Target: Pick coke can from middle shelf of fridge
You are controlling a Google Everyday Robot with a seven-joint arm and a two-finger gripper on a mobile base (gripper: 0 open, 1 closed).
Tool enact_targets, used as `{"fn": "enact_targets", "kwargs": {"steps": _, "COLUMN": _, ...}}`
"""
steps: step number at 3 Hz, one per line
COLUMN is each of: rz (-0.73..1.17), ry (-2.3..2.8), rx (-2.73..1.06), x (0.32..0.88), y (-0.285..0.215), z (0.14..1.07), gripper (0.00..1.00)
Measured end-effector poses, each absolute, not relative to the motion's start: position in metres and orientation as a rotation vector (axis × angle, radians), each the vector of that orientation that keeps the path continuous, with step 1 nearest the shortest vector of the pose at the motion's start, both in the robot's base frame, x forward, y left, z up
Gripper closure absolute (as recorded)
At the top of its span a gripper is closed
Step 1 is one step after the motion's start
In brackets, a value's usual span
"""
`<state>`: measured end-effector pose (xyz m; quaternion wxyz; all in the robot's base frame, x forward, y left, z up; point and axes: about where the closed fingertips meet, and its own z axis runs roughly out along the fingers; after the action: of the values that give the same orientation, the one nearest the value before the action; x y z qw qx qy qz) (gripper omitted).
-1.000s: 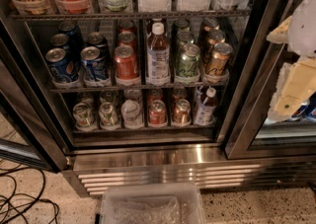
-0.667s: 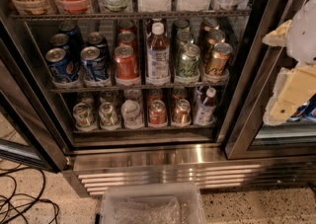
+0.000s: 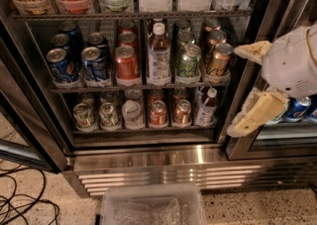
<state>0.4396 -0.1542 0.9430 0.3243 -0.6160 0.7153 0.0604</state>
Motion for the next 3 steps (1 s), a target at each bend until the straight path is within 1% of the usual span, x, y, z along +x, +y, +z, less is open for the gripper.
{"fn": "enact_targets", "kwargs": {"steps": 2, "rz": 0.390, "ry": 1.728, "rx": -1.440, "x": 0.422, "y": -0.074, "z": 0.900, "gripper": 0.00}}
{"fn": "enact_targets", "kwargs": {"steps": 3, "rz": 0.481, "ry": 1.701, "rx": -1.336, "x": 0.415, "y": -0.043, "z": 0.876, "gripper": 0.00}}
